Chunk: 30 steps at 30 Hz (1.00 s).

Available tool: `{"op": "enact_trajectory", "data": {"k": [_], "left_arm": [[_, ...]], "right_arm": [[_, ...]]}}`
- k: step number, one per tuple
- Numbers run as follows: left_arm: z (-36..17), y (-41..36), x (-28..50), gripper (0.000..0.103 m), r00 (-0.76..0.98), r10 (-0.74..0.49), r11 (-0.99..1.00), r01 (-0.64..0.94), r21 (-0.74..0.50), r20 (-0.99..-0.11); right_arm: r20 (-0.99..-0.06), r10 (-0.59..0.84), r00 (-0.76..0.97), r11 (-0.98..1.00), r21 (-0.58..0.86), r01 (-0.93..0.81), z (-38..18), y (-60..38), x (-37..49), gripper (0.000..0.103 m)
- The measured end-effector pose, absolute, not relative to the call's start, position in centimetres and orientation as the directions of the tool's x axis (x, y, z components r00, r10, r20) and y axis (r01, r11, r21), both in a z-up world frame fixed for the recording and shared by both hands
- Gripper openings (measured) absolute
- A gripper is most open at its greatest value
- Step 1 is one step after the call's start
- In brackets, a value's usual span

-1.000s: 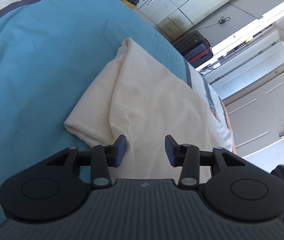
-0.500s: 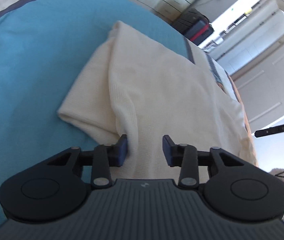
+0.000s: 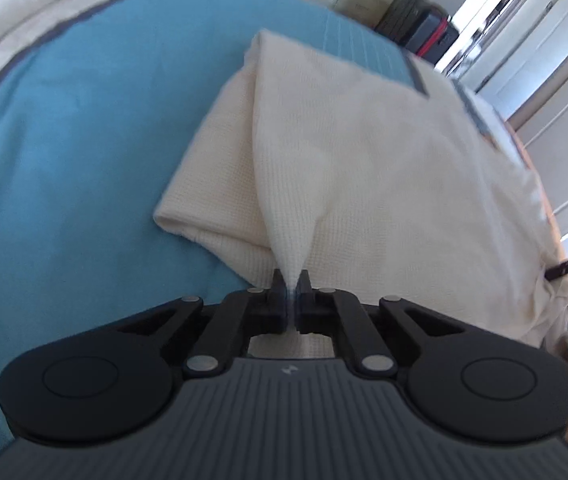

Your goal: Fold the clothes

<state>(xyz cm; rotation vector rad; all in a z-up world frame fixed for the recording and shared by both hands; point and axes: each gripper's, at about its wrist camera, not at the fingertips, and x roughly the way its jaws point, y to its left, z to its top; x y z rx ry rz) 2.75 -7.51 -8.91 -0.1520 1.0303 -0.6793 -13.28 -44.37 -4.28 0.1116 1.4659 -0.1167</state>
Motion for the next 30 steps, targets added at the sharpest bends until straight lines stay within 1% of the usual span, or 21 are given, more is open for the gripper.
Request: {"op": "enact_trajectory", "data": {"k": [2,3,4,6,7,10,12,13,14,15,17,19,21,22,23,25,26,27,28,30], "left_arm": [[-7.8,-6.3,2.2,0.003,0.343,-0.641,0.753,0.455,-0.476,-0.687],[-7.5,-6.0,2.2,0.003,0.345,-0.656,0.742,0.455,-0.492,-0.671],[-7.5,-5.9,2.3,0.003,0.342,-0.663,0.737,0.453,-0.501,-0.666],[-8.0,-6.4,2.6,0.003,0.322,-0.652,0.743,0.451,-0.495,-0.686],[-8.3,-7.1,2.8,0.004,0.314,-0.630,0.758,0.449,-0.474,-0.710],[-9.5,-8.1,3.1,0.004,0.299,-0.559,0.800,0.438,-0.409,-0.774],[-9.6,-7.8,3.1,0.006,0.300,-0.555,0.805,0.429,-0.409,-0.776],[-9.4,-7.5,3.0,0.007,0.314,-0.540,0.816,0.423,-0.395,-0.780],[-9.3,-7.3,3.0,0.011,0.329,-0.525,0.827,0.416,-0.379,-0.785],[-9.3,-7.2,3.0,0.015,0.340,-0.512,0.835,0.412,-0.365,-0.789],[-9.3,-7.0,3.0,0.019,0.348,-0.495,0.846,0.402,-0.350,-0.797],[-9.7,-7.6,3.1,0.031,0.340,-0.460,0.859,0.402,-0.316,-0.820],[-10.0,-8.1,3.1,0.038,0.335,-0.441,0.864,0.409,-0.293,-0.833],[-9.9,-8.2,3.2,0.042,0.330,-0.453,0.859,0.412,-0.305,-0.828],[-9.9,-8.0,3.2,0.048,0.321,-0.472,0.851,0.409,-0.329,-0.821],[-9.9,-7.7,3.3,0.049,0.302,-0.509,0.834,0.402,-0.377,-0.806],[-10.0,-7.4,3.3,0.050,0.293,-0.529,0.826,0.395,-0.403,-0.797],[-10.1,-7.1,3.2,0.050,0.285,-0.548,0.816,0.387,-0.428,-0.786],[-10.2,-6.9,3.2,0.050,0.278,-0.564,0.808,0.380,-0.450,-0.777],[-10.4,-7.2,3.1,0.049,0.282,-0.570,0.804,0.387,-0.452,-0.772]], "right_arm": [[-0.994,-0.020,0.105,0.995,-0.010,0.094,-2.7,-43.6,-14.9,0.005],[-0.993,-0.039,0.112,0.996,-0.030,0.079,-1.8,-43.4,-15.7,0.005],[-0.992,-0.030,0.119,0.996,-0.020,0.082,-1.1,-43.5,-16.4,0.005],[-0.991,-0.010,0.132,0.996,0.002,0.091,0.1,-43.8,-17.7,0.005],[-0.991,0.006,0.131,0.994,0.020,0.103,0.2,-44.0,-18.1,0.005],[-0.998,-0.022,0.055,0.997,-0.018,0.078,-1.6,-44.1,-18.7,0.007],[-1.000,-0.026,0.006,0.997,-0.026,0.067,-3.0,-44.5,-19.0,0.009],[-1.000,-0.021,0.018,0.997,-0.020,0.074,-2.7,-44.6,-19.0,0.016],[-0.999,-0.016,0.033,0.997,-0.014,0.082,-2.4,-44.6,-18.9,0.020],[-0.998,0.000,0.064,0.997,0.005,0.075,-1.7,-44.5,-18.9,0.030],[-0.991,0.035,0.128,0.997,0.043,0.060,-0.3,-44.3,-19.0,0.042],[-0.983,0.061,0.174,0.998,0.064,0.011,0.7,-43.5,-19.1,0.042],[-0.980,0.066,0.188,0.997,0.058,-0.047,0.3,-42.9,-18.6,0.045],[-0.979,0.066,0.191,0.996,0.052,-0.079,-0.3,-42.9,-18.1,0.047],[-0.979,0.066,0.194,0.993,0.045,-0.110,-1.0,-42.8,-17.6,0.047],[-0.983,0.082,0.163,0.988,0.059,-0.145,-2.0,-42.8,-16.7,0.047],[-0.985,0.090,0.146,0.985,0.066,-0.162,-2.4,-42.7,-16.3,0.046],[-0.987,0.098,0.130,0.981,0.074,-0.179,-2.9,-42.7,-15.8,0.037],[-0.990,0.094,0.105,0.979,0.073,-0.188,-3.2,-42.5,-15.9,0.000],[-0.995,0.070,0.067,0.979,0.055,-0.195,-3.5,-42.0,-16.2,0.000]]}}
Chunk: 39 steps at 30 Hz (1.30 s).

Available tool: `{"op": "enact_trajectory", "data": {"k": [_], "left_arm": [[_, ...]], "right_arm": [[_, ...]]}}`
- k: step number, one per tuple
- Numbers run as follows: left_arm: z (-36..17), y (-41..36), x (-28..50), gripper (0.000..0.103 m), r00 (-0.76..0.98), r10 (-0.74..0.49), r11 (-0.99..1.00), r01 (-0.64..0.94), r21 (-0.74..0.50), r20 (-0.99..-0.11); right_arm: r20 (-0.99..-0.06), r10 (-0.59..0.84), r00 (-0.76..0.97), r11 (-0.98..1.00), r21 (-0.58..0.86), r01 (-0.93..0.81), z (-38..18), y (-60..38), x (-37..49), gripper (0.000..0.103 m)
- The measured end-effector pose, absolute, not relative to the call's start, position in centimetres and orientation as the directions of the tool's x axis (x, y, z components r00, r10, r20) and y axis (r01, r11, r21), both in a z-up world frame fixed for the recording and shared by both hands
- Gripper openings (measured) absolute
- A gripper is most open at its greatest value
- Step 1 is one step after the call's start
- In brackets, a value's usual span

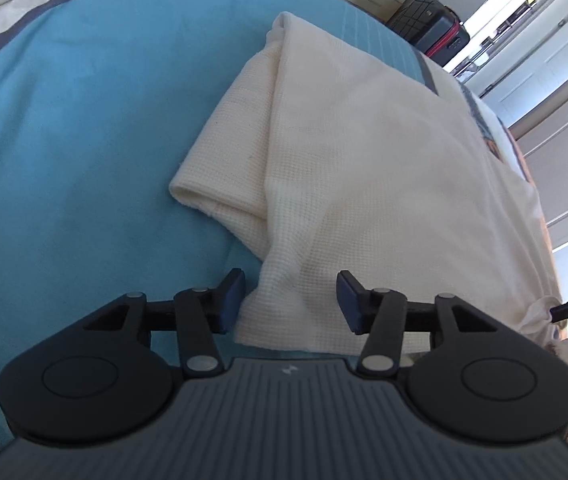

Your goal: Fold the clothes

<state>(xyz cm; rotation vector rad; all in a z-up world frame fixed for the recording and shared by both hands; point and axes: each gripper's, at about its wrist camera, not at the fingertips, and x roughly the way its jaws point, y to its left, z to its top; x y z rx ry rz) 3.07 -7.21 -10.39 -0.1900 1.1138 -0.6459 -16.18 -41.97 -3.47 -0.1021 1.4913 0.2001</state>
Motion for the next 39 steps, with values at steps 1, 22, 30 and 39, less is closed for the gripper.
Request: {"op": "enact_trajectory", "data": {"k": [1,22,30,39], "left_arm": [[-10.5,-7.4,3.0,0.049,0.283,-0.573,0.801,0.390,-0.453,-0.769],[-9.0,-7.2,2.8,0.007,0.328,-0.578,0.797,0.423,-0.431,-0.747],[-9.1,-7.6,3.1,0.008,0.336,-0.544,0.816,0.426,-0.392,-0.769],[-7.6,-8.2,1.7,0.014,0.398,-0.578,0.787,0.503,-0.357,-0.712]], "right_arm": [[-0.996,0.063,0.069,0.977,0.047,-0.210,-3.3,-41.7,-16.3,0.000],[-0.977,0.007,0.213,0.969,-0.046,-0.241,-1.3,-42.0,-17.0,0.050],[-0.991,0.112,0.070,0.943,0.084,-0.323,-4.2,-41.3,-15.6,0.015],[-0.995,0.089,-0.045,0.894,0.100,-0.437,-5.4,-39.2,-16.4,0.007]]}}
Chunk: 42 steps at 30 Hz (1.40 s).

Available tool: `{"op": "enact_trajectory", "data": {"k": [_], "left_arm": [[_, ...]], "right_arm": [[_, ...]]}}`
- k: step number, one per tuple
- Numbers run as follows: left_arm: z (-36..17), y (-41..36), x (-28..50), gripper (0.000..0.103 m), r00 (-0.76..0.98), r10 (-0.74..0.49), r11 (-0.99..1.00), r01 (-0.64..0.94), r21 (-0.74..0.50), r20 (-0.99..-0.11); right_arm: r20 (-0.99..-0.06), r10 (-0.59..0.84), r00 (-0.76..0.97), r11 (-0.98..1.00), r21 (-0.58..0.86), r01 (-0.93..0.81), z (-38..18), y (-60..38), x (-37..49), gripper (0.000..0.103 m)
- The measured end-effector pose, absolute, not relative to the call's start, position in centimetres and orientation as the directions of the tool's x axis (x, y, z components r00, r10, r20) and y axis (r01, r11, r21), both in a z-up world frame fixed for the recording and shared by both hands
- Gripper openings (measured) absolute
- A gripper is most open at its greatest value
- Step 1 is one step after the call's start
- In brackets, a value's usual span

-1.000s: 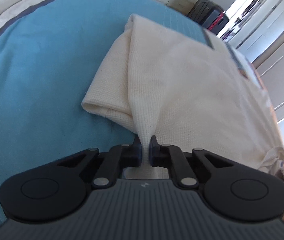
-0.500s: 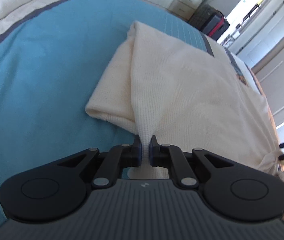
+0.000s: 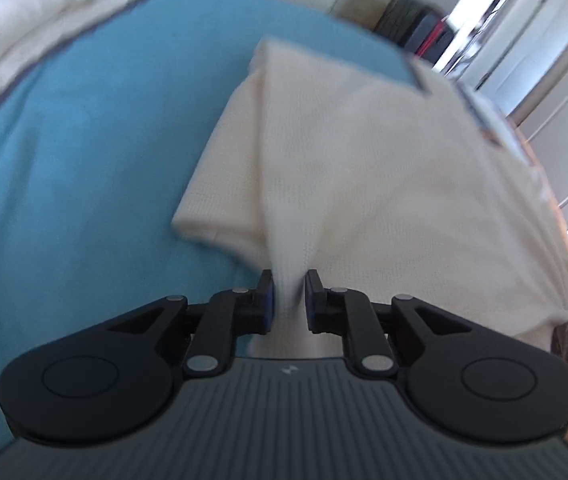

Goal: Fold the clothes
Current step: 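Fold the romper over again with the right tool while the left tool releases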

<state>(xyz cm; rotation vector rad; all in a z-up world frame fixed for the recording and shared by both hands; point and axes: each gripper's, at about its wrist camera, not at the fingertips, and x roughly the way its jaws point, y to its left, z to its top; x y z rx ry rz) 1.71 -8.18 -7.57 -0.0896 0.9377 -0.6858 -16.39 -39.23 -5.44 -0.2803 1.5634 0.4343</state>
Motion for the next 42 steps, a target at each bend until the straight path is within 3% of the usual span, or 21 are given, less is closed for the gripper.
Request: {"op": "enact_trajectory", "data": {"k": [1,4,5,6,8,9,10,14,21,23,25,29,31,33,35,36,37,39,42], "left_arm": [[-6.5,-8.2,1.1,0.016,0.433,-0.615,0.763,0.538,-0.358,-0.660],[-3.3,-8.3,-0.8,0.042,0.475,-0.737,0.667,0.625,-0.406,-0.481],[-3.0,-9.2,-1.2,0.050,0.460,-0.749,0.653,0.629,-0.420,-0.476],[-2.7,-10.1,-1.5,0.051,0.444,-0.761,0.640,0.633,-0.435,-0.473],[-3.7,-12.9,-1.7,0.051,0.356,-0.765,0.622,0.624,-0.473,-0.537],[-4.4,-14.9,-1.9,0.051,0.304,-0.760,0.613,0.627,-0.480,-0.574],[-4.9,-16.8,-2.4,0.051,0.274,-0.752,0.604,0.649,-0.461,-0.600],[-5.5,-24.5,-5.1,0.051,0.199,-0.715,0.536,0.771,-0.343,-0.670],[-4.8,-32.8,-5.9,0.051,0.045,-0.736,0.426,0.806,-0.411,-0.675],[-5.5,-34.4,-5.9,0.051,0.001,-0.716,0.438,0.779,-0.448,-0.699],[-6.5,-35.5,-6.2,0.051,-0.031,-0.690,0.456,0.758,-0.467,-0.723],[-9.0,-36.2,-6.2,0.051,-0.052,-0.645,0.510,0.714,-0.480,-0.762],[-9.7,-35.2,-6.2,0.051,-0.035,-0.682,0.532,0.661,-0.529,-0.731],[-10.3,-34.0,-6.2,0.051,-0.014,-0.718,0.544,0.611,-0.575,-0.695],[-10.6,-33.2,-6.5,0.050,0.010,-0.741,0.545,0.593,-0.593,-0.671],[-10.8,-32.8,-6.7,0.050,0.022,-0.752,0.545,0.584,-0.602,-0.659],[-10.7,-32.5,-6.8,0.050,0.031,-0.755,0.543,0.590,-0.598,-0.655],[-10.3,-32.2,-7.1,0.050,0.051,-0.756,0.541,0.610,-0.579,-0.653],[-9.0,-31.2,-7.6,0.051,0.124,-0.760,0.544,0.658,-0.521,-0.637]], "right_arm": [[-0.994,0.095,-0.045,0.894,0.105,-0.436,-5.3,-39.3,-16.4,0.007],[-0.991,0.126,-0.036,0.895,0.129,-0.426,-5.1,-39.8,-16.5,0.007],[-0.990,0.142,-0.013,0.901,0.135,-0.413,-4.8,-40.2,-16.4,0.008],[-0.987,0.158,0.012,0.906,0.141,-0.399,-4.4,-40.6,-16.4,0.009],[-0.972,0.201,0.122,0.933,0.152,-0.325,-2.8,-42.2,-16.3,0.026],[-0.958,0.220,0.184,0.948,0.166,-0.271,-1.9,-43.3,-16.3,0.049],[-0.940,0.244,0.241,0.959,0.197,-0.202,-1.1,-44.7,-16.5,0.060],[-0.871,0.308,0.382,0.934,0.353,0.053,0.0,-50.8,-17.7,0.062],[-0.849,0.326,0.416,0.822,0.472,0.319,-3.1,-56.6,-21.9,0.067],[-0.847,0.330,0.416,0.801,0.485,0.352,-4.1,-57.2,-22.5,0.071],[-0.849,0.333,0.411,0.796,0.486,0.361,-5.7,-57.5,-22.2,0.082],[-0.824,0.387,0.413,0.769,0.536,0.349,-8.2,-57.6,-22.2,0.086],[-0.802,0.418,0.427,0.761,0.566,0.318,-8.6,-57.3,-21.6,0.096],[-0.779,0.448,0.439,0.758,0.591,0.276,-8.9,-57.0,-20.8,0.096],[-0.763,0.468,0.446,0.762,0.604,0.232,-9.0,-56.8,-20.1,0.083],[-0.770,0.462,0.439,0.774,0.592,0.225,-9.0,-56.6,-19.7,0.055],[-0.785,0.445,0.431,0.793,0.569,0.218,-9.0,-56.3,-19.1,0.034],[-0.796,0.418,0.437,0.819,0.539,0.197,-8.5,-55.7,-17.8,0.015],[-0.713,0.436,0.548,0.809,0.578,0.108,-5.5,-54.8,-16.8,0.014]]}}
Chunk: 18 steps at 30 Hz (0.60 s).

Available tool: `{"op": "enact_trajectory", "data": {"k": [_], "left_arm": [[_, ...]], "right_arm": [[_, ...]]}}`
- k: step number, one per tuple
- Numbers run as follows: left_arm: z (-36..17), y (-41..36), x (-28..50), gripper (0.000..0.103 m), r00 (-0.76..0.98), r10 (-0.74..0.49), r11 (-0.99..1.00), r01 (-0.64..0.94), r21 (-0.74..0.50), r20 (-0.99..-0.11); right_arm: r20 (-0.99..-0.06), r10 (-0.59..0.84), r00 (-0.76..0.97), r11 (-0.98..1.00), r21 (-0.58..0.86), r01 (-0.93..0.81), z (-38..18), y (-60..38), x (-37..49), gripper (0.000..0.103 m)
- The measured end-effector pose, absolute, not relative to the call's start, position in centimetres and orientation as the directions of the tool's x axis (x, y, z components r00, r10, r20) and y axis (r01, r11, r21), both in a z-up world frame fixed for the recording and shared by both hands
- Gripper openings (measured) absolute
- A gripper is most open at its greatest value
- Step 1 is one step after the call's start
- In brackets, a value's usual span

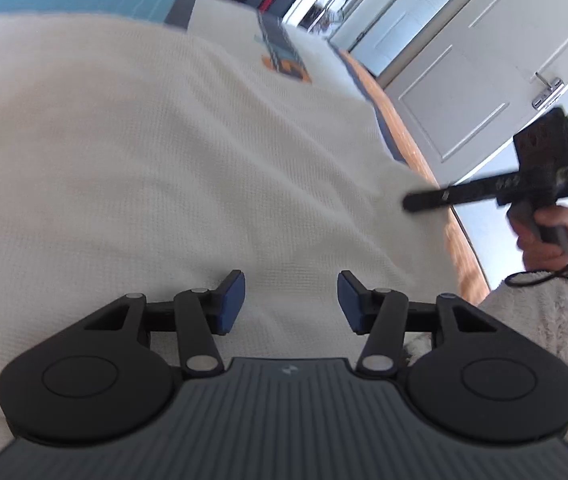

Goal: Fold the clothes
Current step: 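Fold the romper over again with the right tool while the left tool releases, then lay the romper down and open the right tool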

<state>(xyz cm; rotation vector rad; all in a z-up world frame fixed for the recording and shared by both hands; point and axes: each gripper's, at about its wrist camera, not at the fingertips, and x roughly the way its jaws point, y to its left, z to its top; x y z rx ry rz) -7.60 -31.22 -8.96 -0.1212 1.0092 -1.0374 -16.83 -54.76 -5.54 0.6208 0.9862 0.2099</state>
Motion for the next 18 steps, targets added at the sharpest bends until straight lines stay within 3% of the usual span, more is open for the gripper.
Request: {"op": "enact_trajectory", "data": {"k": [4,11,16,18], "left_arm": [[-6.7,-29.0,-7.3,0.051,0.166,-0.819,0.505,0.663,-0.552,-0.549],[-1.8,-23.5,-6.5,0.059,0.271,-0.889,0.447,0.687,-0.574,-0.369],[-0.1,-18.6,-4.2,0.060,0.405,-0.836,0.549,0.588,-0.594,-0.371],[-0.8,-16.5,-3.6,0.065,0.430,-0.823,0.565,0.565,-0.601,-0.370]], "right_arm": [[-0.613,0.479,0.628,0.790,0.613,-0.005,-1.0,-51.6,-13.9,0.013],[-0.579,0.552,0.600,0.814,0.532,-0.235,4.8,-39.6,-5.5,0.013],[-0.568,0.608,0.555,0.790,0.504,-0.349,6.9,-31.2,0.7,0.013],[-0.572,0.627,0.528,0.776,0.512,-0.367,6.0,-27.9,3.2,0.013]]}}
